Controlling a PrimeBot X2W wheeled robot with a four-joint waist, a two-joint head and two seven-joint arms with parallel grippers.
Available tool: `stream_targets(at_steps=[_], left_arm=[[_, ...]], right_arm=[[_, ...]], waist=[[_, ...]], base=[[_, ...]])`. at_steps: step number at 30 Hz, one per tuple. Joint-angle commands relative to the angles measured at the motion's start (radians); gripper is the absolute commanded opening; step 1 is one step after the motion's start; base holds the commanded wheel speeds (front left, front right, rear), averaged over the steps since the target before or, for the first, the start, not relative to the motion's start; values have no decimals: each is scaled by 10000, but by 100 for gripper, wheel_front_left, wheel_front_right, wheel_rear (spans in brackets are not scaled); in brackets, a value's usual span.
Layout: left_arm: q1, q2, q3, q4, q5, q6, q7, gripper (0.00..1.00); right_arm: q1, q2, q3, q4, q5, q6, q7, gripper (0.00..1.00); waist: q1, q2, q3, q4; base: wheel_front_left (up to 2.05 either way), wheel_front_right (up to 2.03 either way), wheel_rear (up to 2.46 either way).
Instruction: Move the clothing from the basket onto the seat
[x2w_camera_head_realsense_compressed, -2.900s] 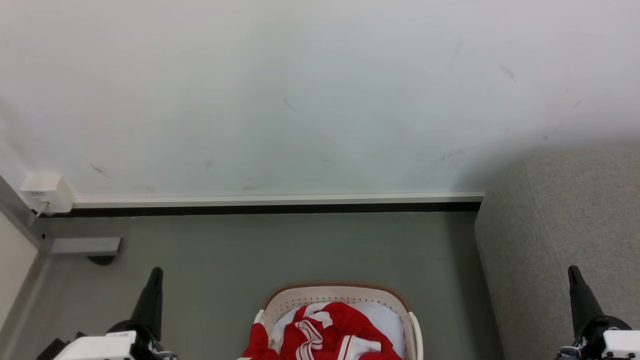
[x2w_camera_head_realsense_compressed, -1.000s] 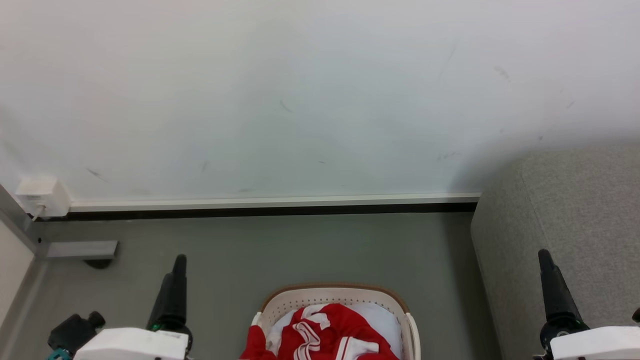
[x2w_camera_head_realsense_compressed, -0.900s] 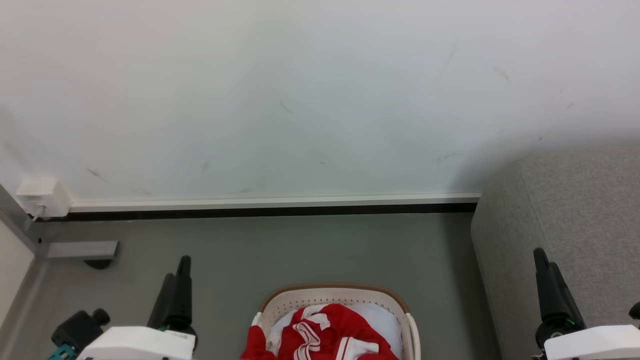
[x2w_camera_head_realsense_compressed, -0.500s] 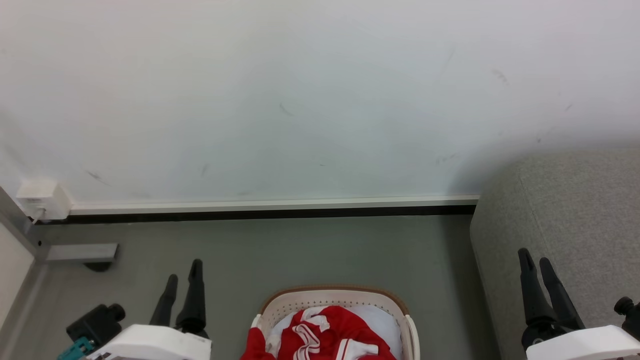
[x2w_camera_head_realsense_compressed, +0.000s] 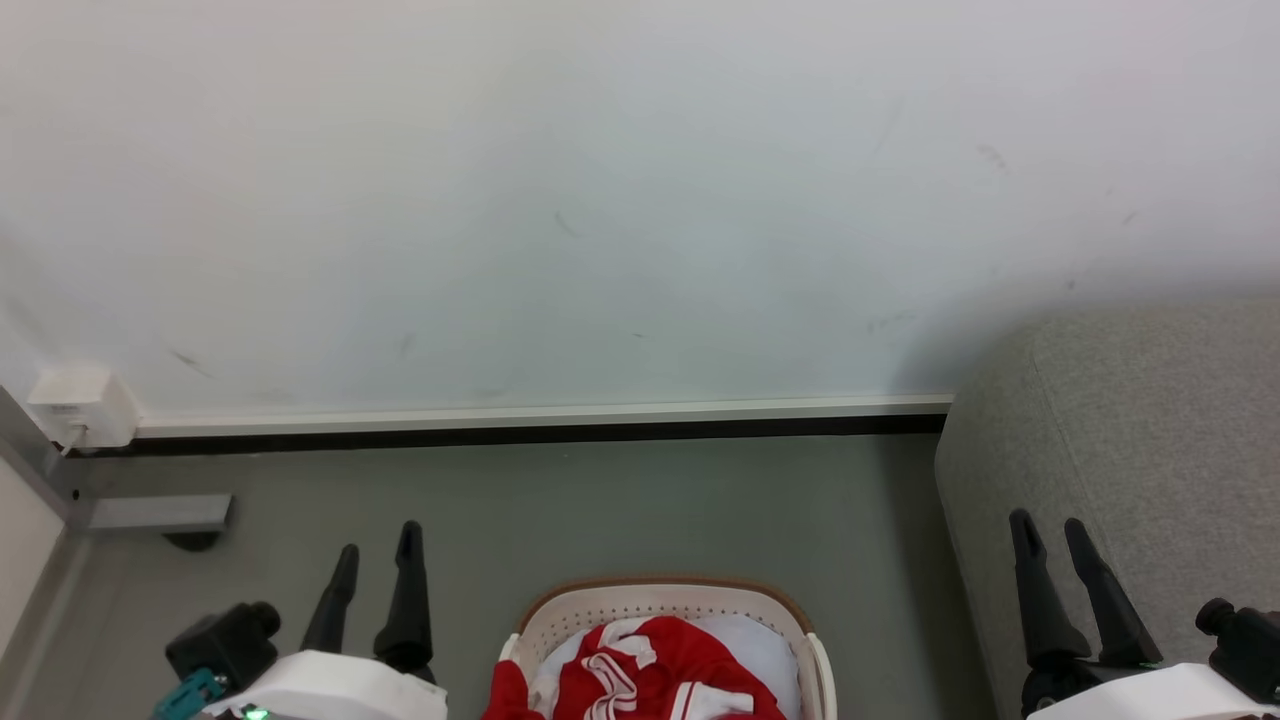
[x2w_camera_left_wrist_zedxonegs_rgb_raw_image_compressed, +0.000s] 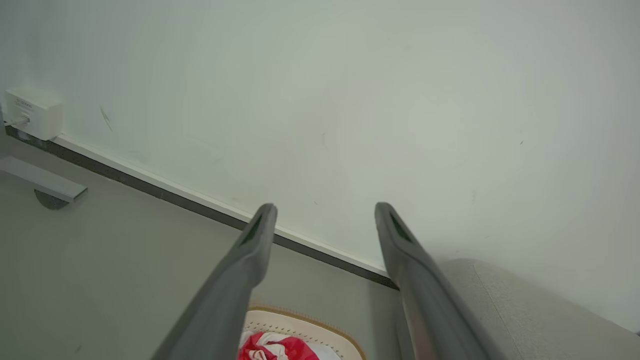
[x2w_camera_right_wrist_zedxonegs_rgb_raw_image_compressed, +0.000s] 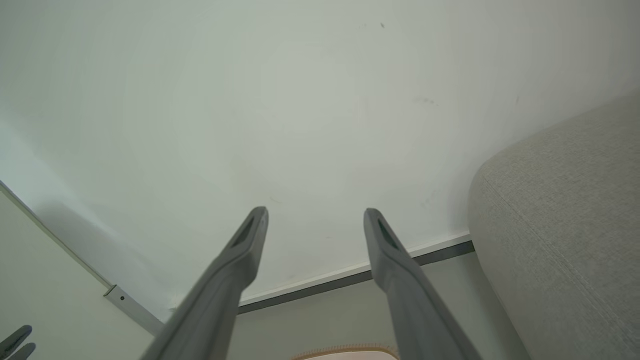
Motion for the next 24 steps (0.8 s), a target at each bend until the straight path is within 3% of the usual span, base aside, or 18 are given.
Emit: stream_targets(at_steps=[1,24], left_arm=[[-53,121,-62,-138,382,68,-100,100],[61,195,-430,-146,2743,439,-696,100]], right_arm=[[-78,-134,51,-58,-291,-9,-109,100],[125,-58,30,-23,-2495,-12,-694,100]], waist=[[0,-1,-6,-5],[0,-1,-59,-31]], base=[[0,0,0],[0,0,0]])
